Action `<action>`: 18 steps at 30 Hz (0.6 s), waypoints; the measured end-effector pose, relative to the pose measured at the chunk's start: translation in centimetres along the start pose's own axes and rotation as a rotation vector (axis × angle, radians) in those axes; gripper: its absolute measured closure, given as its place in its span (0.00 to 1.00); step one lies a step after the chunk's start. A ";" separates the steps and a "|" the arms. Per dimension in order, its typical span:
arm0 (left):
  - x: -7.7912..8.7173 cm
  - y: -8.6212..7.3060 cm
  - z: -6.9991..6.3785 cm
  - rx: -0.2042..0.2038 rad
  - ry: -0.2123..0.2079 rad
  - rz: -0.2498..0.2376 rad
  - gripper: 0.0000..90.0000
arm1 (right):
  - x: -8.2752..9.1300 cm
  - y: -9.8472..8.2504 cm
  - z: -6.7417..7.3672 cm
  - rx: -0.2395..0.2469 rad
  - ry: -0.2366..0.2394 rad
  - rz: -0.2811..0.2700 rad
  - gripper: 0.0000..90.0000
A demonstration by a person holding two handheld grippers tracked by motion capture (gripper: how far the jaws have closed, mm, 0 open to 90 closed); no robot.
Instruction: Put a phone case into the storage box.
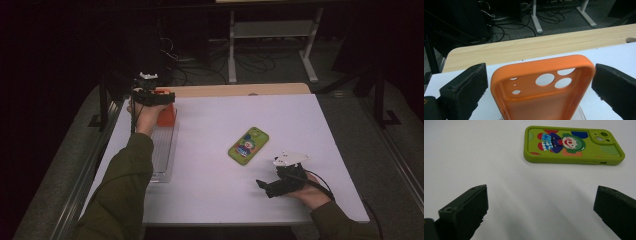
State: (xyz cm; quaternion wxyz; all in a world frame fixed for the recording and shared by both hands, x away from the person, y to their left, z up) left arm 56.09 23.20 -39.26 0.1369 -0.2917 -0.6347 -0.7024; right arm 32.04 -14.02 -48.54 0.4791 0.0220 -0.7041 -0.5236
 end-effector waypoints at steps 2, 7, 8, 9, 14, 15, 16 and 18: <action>0.3 0.1 0.0 -0.005 -0.010 -0.007 0.00 | 0.0 0.0 -0.1 0.007 -0.002 0.002 0.00; 1.1 0.2 0.0 -0.023 -0.041 0.004 0.00 | 0.0 -0.1 0.0 0.006 -0.003 0.004 0.00; 1.3 0.2 -0.1 -0.018 -0.046 0.005 0.00 | 0.0 -0.1 -0.1 0.010 -0.003 0.005 0.00; 1.5 0.2 -0.1 -0.027 -0.049 0.006 0.00 | 0.0 -0.1 -0.1 0.010 -0.004 0.006 0.00; 2.4 0.4 -0.3 -0.040 -0.066 -0.004 0.00 | 0.1 0.0 -0.1 0.005 -0.005 0.000 0.00; 2.6 0.4 -0.4 -0.046 -0.071 -0.002 0.00 | 0.1 0.0 0.0 0.000 -0.005 0.001 0.00; 2.8 0.4 -0.4 -0.053 -0.075 -0.002 0.00 | 0.1 0.0 0.0 0.001 -0.006 0.000 0.00; 3.1 0.4 -0.6 -0.051 -0.086 -0.007 0.00 | 0.1 0.0 0.0 -0.006 -0.006 -0.003 0.00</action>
Point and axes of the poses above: each handheld gripper's, and its own axes: x roughly backward along the jaws, y roughly out of its top, z roughly to its left, the point moved 7 cm from there along -x, roughly forward along the jaws
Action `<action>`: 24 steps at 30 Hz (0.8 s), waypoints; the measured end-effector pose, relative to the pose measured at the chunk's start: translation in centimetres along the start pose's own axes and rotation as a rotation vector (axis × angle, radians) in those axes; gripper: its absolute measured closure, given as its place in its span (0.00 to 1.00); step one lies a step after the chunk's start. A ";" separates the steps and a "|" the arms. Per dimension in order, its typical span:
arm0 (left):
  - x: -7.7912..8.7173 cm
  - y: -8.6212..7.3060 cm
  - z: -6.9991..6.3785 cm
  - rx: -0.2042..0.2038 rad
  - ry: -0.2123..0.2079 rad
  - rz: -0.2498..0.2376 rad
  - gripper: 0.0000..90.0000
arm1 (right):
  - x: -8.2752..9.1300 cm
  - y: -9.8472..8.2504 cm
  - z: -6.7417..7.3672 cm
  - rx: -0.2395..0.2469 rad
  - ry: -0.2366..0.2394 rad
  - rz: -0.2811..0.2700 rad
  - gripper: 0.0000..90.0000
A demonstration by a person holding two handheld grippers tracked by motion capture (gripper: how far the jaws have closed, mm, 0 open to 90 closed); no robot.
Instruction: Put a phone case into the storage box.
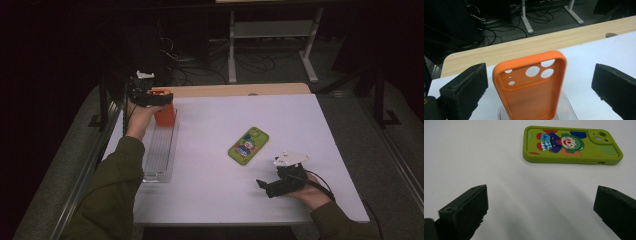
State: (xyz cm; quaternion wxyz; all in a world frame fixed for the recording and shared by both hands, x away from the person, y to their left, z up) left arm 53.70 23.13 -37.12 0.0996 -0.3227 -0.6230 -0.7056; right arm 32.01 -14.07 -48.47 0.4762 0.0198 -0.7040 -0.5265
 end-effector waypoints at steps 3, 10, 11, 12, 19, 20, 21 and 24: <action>0.6 -0.2 -0.3 -0.002 -0.021 0.002 0.00 | 0.0 0.0 -0.3 0.037 -0.010 0.011 0.00; 1.9 -0.7 -1.1 -0.023 -0.084 0.016 0.00 | -0.5 0.7 0.3 0.009 0.003 0.001 0.00; 2.0 -0.8 -1.2 -0.028 -0.086 0.018 0.00 | -0.5 0.6 0.3 0.021 0.004 0.010 0.00; 2.2 -1.0 -1.2 -0.032 -0.092 0.020 0.00 | -0.6 0.6 0.4 0.004 0.006 0.008 0.00; 3.2 -2.3 -2.1 -0.044 -0.133 0.028 0.00 | -0.3 0.3 0.3 0.009 0.000 0.005 0.00; 3.3 -2.4 -2.1 -0.049 -0.138 0.029 0.00 | -0.2 0.3 0.3 -0.005 -0.001 0.002 0.00; 3.4 -2.5 -2.2 -0.050 -0.141 0.027 0.00 | -0.1 0.3 0.2 0.002 -0.003 0.002 0.00; 3.8 -2.7 -2.7 -0.057 -0.156 0.027 0.00 | 0.0 0.2 0.0 0.017 -0.011 0.004 0.00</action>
Point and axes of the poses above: each handheld gripper's, and its own axes: x roughly backward along the jaws, y roughly out of its top, z roughly to its left, the point moved 7 cm from there along -x, roughly forward along the jaws
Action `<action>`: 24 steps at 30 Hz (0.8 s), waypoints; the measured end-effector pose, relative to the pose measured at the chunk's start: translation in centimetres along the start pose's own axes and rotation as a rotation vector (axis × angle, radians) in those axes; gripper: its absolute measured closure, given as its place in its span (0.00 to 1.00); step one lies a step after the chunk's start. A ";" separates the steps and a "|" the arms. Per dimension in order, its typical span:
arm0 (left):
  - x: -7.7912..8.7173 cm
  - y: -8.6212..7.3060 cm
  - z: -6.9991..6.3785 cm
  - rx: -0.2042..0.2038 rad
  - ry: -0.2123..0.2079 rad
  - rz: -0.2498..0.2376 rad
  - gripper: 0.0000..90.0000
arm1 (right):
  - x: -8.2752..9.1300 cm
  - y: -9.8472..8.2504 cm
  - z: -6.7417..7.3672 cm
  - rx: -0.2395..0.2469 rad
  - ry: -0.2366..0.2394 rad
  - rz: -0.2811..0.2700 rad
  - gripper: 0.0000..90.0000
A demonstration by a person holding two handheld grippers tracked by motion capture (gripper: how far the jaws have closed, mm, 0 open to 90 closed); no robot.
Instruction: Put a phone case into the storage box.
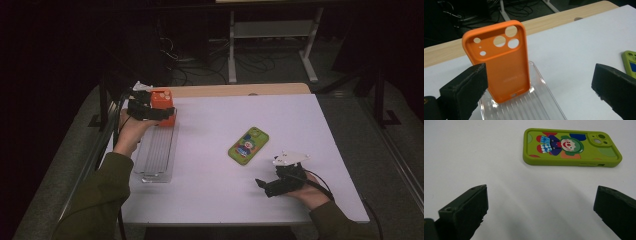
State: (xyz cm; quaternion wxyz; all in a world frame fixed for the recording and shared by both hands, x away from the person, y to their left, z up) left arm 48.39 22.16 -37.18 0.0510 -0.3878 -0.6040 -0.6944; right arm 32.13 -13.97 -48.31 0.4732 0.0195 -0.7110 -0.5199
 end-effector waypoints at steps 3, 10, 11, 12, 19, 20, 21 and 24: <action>0.2 -0.2 -0.6 -0.009 -0.022 0.001 0.00 | 0.0 0.1 0.0 0.001 0.000 -0.003 0.00; 0.5 -0.6 -2.2 -0.039 -0.089 -0.010 0.00 | 0.0 0.2 0.1 -0.027 0.005 -0.010 0.00; 0.5 -0.7 -2.5 -0.040 -0.104 -0.013 0.00 | 0.0 0.2 0.0 -0.028 0.004 -0.013 0.00; 0.5 -0.7 -2.8 -0.049 -0.117 -0.013 0.00 | 0.0 0.3 0.0 -0.022 0.006 -0.011 0.00; 0.4 -1.3 -4.6 -0.073 -0.196 -0.017 0.00 | 0.0 -0.1 -0.1 -0.017 0.009 0.005 0.00; 0.4 -1.4 -4.9 -0.085 -0.210 -0.014 0.00 | 0.0 0.0 -0.1 -0.030 0.008 -0.004 0.00; 0.3 -1.5 -5.2 -0.089 -0.221 -0.008 0.00 | 0.0 0.0 -0.2 -0.018 0.004 -0.005 0.00; 0.1 -1.8 -6.2 -0.109 -0.253 0.000 0.00 | 0.2 -0.2 -0.2 -0.024 0.004 -0.005 0.00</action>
Point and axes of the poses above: each handheld gripper's, and its own axes: x roughly backward along the jaws, y roughly out of its top, z roughly to its left, the point moved 7 cm from there along -x, roughly forward along the jaws
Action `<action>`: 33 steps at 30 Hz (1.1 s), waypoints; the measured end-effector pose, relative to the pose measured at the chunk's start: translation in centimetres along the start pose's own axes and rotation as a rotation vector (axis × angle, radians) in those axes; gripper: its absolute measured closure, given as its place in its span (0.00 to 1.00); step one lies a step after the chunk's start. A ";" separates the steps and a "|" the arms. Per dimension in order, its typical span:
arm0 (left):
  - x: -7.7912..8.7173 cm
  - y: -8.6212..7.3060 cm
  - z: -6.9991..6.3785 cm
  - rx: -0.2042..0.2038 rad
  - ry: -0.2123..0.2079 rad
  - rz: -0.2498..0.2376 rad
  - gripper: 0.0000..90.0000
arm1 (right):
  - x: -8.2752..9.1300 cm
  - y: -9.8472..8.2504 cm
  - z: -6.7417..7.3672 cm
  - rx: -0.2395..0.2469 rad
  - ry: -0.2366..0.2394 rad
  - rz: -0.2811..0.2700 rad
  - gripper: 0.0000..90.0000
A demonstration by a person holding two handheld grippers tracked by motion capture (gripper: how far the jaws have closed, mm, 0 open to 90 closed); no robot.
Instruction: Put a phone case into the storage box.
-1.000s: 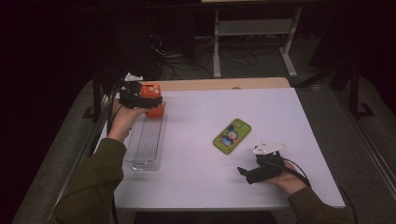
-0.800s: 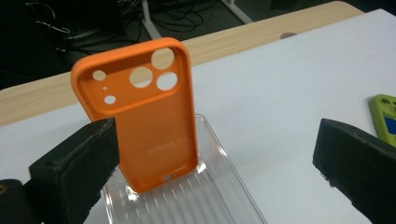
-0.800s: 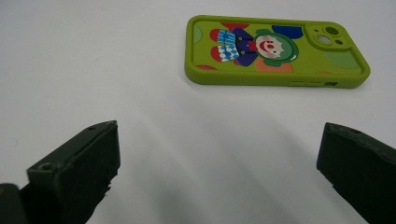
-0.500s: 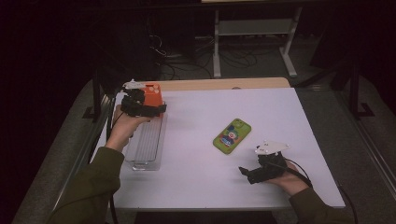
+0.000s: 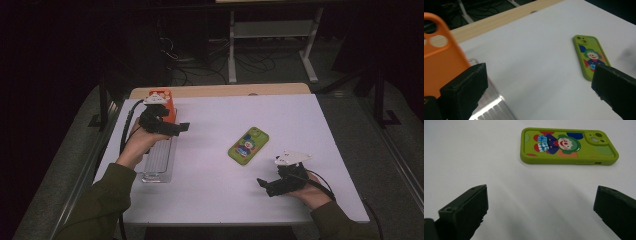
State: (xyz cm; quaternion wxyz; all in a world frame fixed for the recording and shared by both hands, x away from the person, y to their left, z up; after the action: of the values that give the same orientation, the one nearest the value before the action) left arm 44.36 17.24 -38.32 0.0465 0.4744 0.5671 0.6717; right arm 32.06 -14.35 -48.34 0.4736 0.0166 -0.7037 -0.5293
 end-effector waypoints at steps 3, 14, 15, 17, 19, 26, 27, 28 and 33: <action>-0.5 -0.1 -0.9 -0.017 -0.030 0.008 0.00 | 0.2 0.0 -0.2 0.012 -0.006 -0.004 0.00; -1.9 -0.2 -3.6 -0.060 -0.116 0.029 0.00 | 0.3 0.0 -0.5 0.037 -0.013 -0.007 0.00; -2.0 -0.1 -3.7 -0.073 -0.118 0.032 0.00 | 0.3 0.0 -0.5 0.037 -0.014 -0.006 0.00; -2.1 -0.1 -4.0 -0.076 -0.127 0.035 0.00 | 0.3 -0.1 -0.5 0.039 -0.014 -0.004 0.00; -2.4 0.0 -4.4 -0.079 -0.134 0.036 0.00 | 0.3 0.1 -0.2 0.009 -0.010 -0.015 0.00; -3.4 0.7 -6.1 -0.089 -0.159 0.044 0.00 | 0.3 0.1 0.0 -0.005 -0.001 -0.018 0.00; -3.6 0.8 -6.3 -0.096 -0.161 0.047 0.00 | 0.3 0.1 0.0 -0.005 -0.001 -0.017 0.00; -3.8 0.8 -6.5 -0.097 -0.163 0.050 0.00 | 0.3 0.1 -0.1 -0.006 -0.002 -0.017 0.00; -4.8 1.1 -7.4 -0.116 -0.170 0.064 0.00 | 0.4 0.0 -0.3 0.024 -0.008 -0.011 0.00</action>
State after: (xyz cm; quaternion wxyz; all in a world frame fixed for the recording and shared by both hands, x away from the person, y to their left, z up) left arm 42.39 8.66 -39.55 0.1004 0.5440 0.5057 0.6619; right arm 32.08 -14.73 -48.07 0.4678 0.0239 -0.7118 -0.5234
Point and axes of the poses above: each handheld gripper's, and its own axes: x roughly backward along the jaws, y roughly out of its top, z roughly to its left, the point moved 7 cm from there along -x, roughly forward along the jaws
